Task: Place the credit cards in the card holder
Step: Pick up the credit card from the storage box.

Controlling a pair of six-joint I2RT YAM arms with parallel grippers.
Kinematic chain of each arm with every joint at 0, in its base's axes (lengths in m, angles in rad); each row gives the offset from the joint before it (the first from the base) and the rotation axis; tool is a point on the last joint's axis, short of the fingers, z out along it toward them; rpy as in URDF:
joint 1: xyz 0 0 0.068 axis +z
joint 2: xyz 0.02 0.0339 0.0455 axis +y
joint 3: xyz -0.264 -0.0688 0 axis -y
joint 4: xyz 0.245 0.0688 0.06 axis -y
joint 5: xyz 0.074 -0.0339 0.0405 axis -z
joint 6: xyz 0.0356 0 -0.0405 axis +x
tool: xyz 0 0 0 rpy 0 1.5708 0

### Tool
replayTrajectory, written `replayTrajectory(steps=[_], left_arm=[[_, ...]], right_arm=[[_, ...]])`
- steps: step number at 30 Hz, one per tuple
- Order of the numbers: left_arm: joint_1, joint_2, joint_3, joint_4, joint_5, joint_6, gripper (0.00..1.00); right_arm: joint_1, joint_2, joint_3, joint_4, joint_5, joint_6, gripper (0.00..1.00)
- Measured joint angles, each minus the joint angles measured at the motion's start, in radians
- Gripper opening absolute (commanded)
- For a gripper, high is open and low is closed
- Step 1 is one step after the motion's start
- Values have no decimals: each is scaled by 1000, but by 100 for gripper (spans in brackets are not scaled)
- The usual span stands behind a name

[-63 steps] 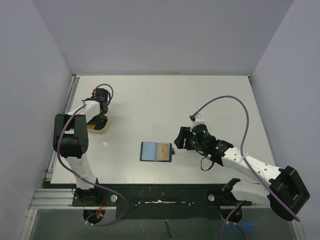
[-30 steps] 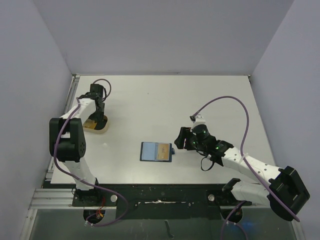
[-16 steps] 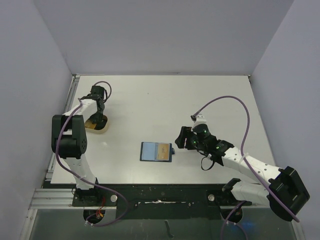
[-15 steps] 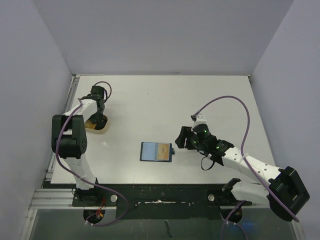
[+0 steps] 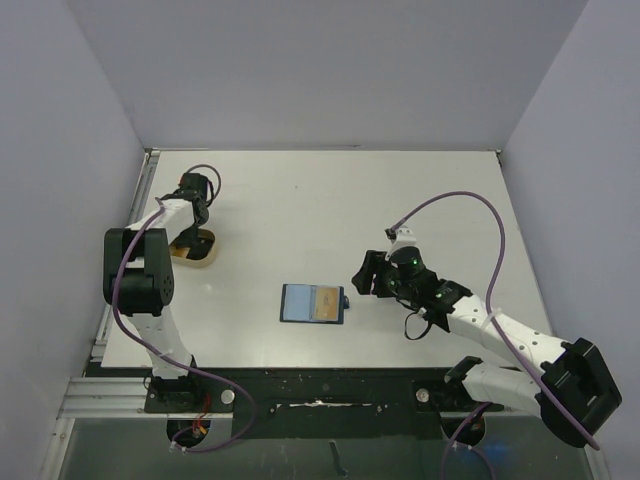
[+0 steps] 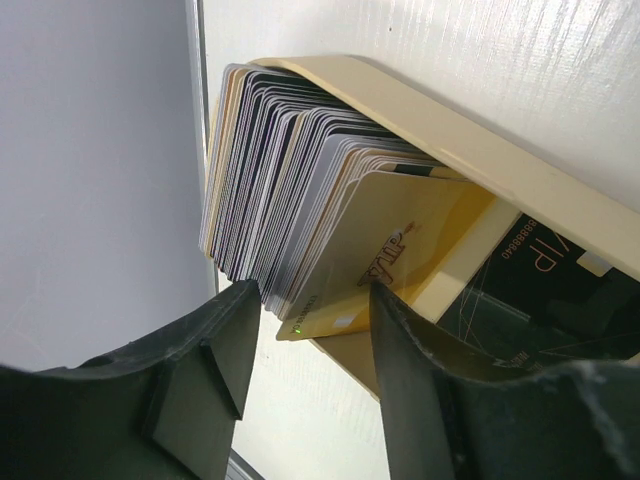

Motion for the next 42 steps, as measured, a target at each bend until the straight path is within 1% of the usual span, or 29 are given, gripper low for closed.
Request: replayTrajectory(steps=[3, 6, 10, 16, 23, 27, 31, 37, 42], left_arm=[[0, 4, 0, 0, -3, -1, 35], [0, 10, 0, 0, -10, 2, 25], [-2, 10, 0, -1, -29, 9, 23], [-15, 10, 0, -6, -54, 8, 17], [-19, 10, 2, -10, -60, 6, 15], [-25, 10, 7, -21, -63, 5, 10], [-34, 10, 21, -42, -63, -2, 9], [-54, 10, 43, -68, -63, -7, 1], [-60, 10, 49, -88, -63, -12, 2]], right_arm=[[-5, -1, -7, 5, -3, 0, 59], [-6, 0, -18, 6, -4, 0, 59], [-6, 0, -21, 6, -7, 0, 59], [-6, 0, -22, 7, -9, 0, 59], [-6, -1, -26, 11, -13, 0, 59], [-6, 0, -26, 14, -15, 0, 59], [-6, 0, -26, 14, -15, 0, 59], [-6, 0, -26, 14, -17, 0, 59], [-6, 0, -28, 15, -22, 0, 59]])
